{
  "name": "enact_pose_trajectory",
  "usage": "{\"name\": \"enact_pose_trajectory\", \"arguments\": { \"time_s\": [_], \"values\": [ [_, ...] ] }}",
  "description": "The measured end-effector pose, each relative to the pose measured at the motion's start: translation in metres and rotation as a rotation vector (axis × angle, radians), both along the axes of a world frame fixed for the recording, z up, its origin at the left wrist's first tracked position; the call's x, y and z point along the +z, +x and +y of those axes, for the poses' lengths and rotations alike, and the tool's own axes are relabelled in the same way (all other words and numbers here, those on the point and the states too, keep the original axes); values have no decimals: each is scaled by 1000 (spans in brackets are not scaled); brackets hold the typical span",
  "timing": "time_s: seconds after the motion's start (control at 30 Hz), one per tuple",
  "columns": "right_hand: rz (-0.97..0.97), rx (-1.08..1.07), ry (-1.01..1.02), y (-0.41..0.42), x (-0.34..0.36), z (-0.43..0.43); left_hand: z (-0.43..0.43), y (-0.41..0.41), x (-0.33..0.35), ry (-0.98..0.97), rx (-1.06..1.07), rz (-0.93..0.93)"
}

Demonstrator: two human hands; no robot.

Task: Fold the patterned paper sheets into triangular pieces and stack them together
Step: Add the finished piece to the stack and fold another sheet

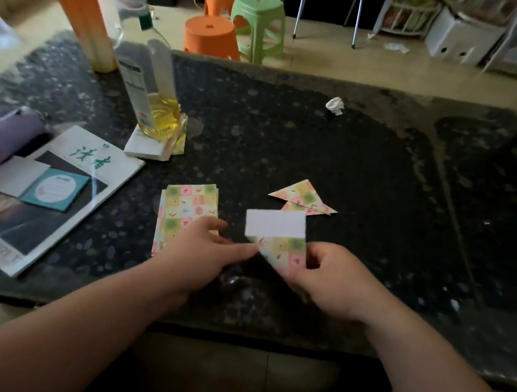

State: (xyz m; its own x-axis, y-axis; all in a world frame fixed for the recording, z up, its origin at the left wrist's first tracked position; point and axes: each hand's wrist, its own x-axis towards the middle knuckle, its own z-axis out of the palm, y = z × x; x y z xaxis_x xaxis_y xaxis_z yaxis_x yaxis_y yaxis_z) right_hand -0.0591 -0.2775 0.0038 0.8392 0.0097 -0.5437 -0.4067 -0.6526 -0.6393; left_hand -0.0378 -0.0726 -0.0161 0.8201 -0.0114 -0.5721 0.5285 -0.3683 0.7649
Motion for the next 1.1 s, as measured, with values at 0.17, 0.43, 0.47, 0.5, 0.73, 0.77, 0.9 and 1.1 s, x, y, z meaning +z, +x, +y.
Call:
{"name": "enact_pose_trajectory", "arguments": {
  "time_s": [0.17, 0.43, 0.47, 0.5, 0.73, 0.77, 0.9, 1.1],
  "values": [
    [82, -115, 397, -1, 8, -2, 3, -12, 12, -359, -114, 200],
    [-2, -310, 631, -5, 9, 11, -12, -22, 15, -535, 97, 230],
    [7, -325, 655, -4, 10, 10, -12, -23, 16, -544, 93, 231],
    [16, -329, 672, -4, 10, 10, -12, -25, 16, -538, 92, 205],
    [28, -276, 688, -7, 14, 20, -12, -25, 22, -412, 81, -56],
    [24, -276, 679, -7, 14, 21, -12, -25, 23, -407, 74, -58],
    [2, -267, 625, -8, 16, 23, -14, -26, 27, -369, 51, -70],
    [-34, -220, 643, -9, 17, 24, -16, -25, 34, -380, 75, -81]
  ]
}}
